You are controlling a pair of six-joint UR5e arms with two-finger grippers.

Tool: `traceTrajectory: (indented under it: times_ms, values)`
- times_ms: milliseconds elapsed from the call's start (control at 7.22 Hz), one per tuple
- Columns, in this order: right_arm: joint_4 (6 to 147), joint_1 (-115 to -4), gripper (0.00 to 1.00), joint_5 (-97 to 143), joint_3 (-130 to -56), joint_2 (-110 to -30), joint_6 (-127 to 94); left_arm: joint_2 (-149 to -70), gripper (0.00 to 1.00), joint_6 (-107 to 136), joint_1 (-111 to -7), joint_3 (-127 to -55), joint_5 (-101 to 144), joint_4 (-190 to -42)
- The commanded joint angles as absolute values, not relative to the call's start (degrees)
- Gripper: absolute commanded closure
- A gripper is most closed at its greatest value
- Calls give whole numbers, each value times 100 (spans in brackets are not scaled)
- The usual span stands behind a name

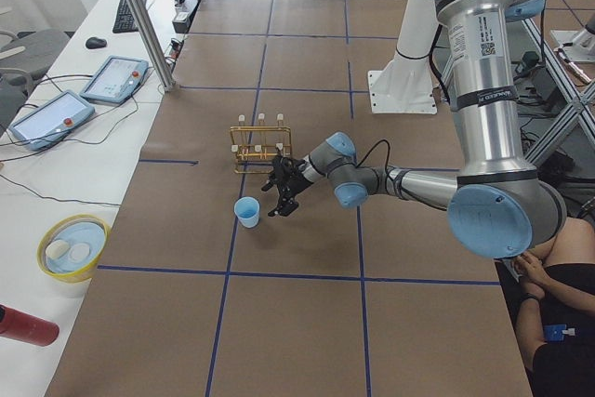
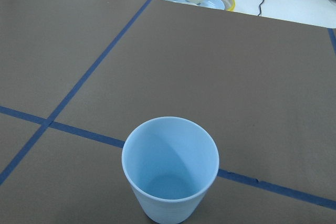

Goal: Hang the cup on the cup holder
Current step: 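Lower the left gripper onto the light blue cup rim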

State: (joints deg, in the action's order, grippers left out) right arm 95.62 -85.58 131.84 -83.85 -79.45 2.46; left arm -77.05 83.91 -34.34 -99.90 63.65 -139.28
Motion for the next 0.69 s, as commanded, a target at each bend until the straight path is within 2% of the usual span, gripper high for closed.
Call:
traceTrajectory:
  times_ms: [0,554]
  values:
    - [9562,-8552,0,13184,-8385,-7945,246,-7769,0,8612,-3322,-9800,5751,-13939]
    - [9562,-8560,0,13184,-8385,-7945,246,-8147,0,8807,-3235,-9282,5065,-13975]
